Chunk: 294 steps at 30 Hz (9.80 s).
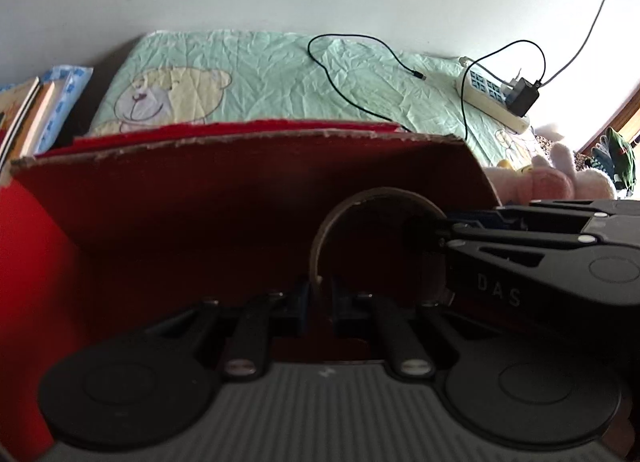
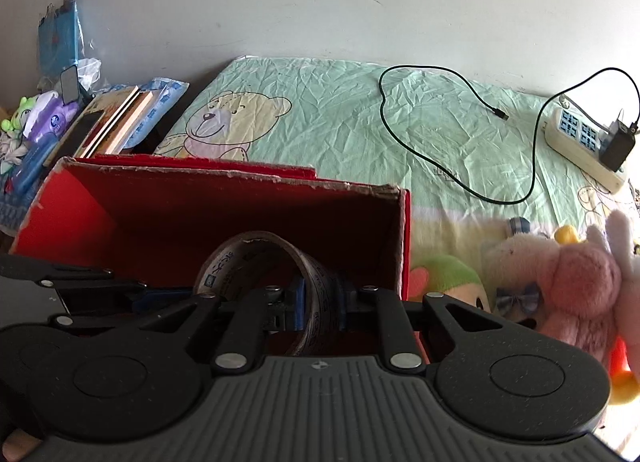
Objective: Organize objects
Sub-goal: 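Carry the tape roll over the red box and lower it inside, then open the right tool to release the tape roll and withdraw, then move the right tool down to the pine cone beside the box, then grasp the brown pine cone with the right tool and lift it, then lower the pine cone into the red box and open the right tool, then move the right tool to the orange wooden gourd-shaped toy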
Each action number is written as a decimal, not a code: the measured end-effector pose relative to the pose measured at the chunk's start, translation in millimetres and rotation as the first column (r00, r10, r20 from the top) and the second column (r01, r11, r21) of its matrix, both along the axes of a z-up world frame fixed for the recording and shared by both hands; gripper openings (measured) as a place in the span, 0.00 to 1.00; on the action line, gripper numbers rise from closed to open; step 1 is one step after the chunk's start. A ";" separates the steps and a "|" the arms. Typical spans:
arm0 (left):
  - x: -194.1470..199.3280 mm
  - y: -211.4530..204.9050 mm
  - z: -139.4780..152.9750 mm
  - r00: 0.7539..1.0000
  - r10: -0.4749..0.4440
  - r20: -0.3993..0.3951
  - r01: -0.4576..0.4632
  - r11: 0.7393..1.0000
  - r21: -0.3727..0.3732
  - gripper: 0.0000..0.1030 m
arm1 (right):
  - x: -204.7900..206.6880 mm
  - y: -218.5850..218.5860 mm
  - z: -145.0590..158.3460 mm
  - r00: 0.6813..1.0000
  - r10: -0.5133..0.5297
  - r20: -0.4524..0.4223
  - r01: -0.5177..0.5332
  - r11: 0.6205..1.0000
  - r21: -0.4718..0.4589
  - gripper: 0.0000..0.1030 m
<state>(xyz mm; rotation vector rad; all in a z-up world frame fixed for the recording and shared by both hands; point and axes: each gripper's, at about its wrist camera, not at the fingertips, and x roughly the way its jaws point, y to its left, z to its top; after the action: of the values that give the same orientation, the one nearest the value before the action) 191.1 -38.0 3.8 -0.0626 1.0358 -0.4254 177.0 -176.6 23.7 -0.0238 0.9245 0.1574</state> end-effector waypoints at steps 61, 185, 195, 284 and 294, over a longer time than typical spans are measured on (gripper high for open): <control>0.9 42.9 7.1 0.954 0.215 0.209 -0.274 0.909 0.315 0.26 | 3.9 30.4 -26.5 0.978 -0.192 -0.083 0.208 0.939 0.275 0.19; -212.3 -63.3 -0.4 0.937 -0.341 0.081 0.333 0.938 0.096 0.49 | -184.9 -121.2 -33.1 0.961 0.071 -0.267 0.124 0.755 0.644 0.35; -192.9 -81.1 59.4 0.931 -0.259 0.256 0.248 0.966 0.074 0.49 | -146.5 -136.6 30.0 0.985 0.157 -0.066 -0.083 0.782 0.618 0.35; -166.1 34.2 59.0 0.955 0.160 0.251 -0.239 0.914 0.326 0.74 | -156.3 -32.2 31.6 0.988 -0.018 0.151 -0.038 0.931 0.363 0.48; -185.3 29.4 43.9 0.966 0.160 0.205 -0.227 0.904 0.362 0.84 | -186.2 -31.9 7.9 0.981 -0.155 0.117 0.099 0.918 0.384 0.54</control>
<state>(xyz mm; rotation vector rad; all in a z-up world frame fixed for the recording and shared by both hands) 5.8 -8.6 47.7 0.2171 0.9165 -0.0388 -9.2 -208.5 31.6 0.3779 0.7345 0.2075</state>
